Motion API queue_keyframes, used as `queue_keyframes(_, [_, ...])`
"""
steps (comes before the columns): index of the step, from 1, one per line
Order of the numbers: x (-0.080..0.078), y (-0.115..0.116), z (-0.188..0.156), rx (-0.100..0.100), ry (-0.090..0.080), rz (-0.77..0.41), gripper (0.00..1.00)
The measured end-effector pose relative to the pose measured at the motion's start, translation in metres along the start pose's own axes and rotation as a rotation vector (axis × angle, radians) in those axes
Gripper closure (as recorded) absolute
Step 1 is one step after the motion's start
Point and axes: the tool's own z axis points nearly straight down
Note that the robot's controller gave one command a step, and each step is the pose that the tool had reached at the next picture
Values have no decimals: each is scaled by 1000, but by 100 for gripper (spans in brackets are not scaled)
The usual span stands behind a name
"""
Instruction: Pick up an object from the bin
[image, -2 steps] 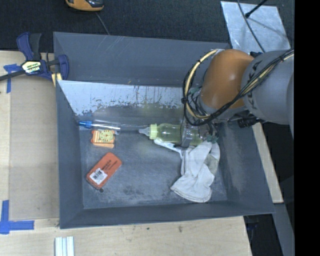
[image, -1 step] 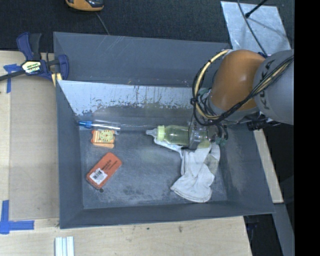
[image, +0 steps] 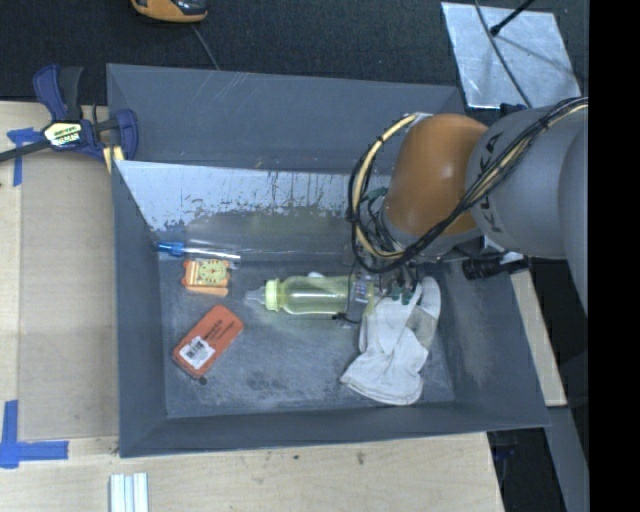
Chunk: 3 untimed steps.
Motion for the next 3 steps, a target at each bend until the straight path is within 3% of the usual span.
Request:
queue_keyframes(1, [0, -1, 0, 1, 0, 1, 100])
queue_keyframes(2, [0, -1, 0, 1, 0, 1, 100])
queue_keyframes(3, [8, -5, -48, 2, 6, 9, 100])
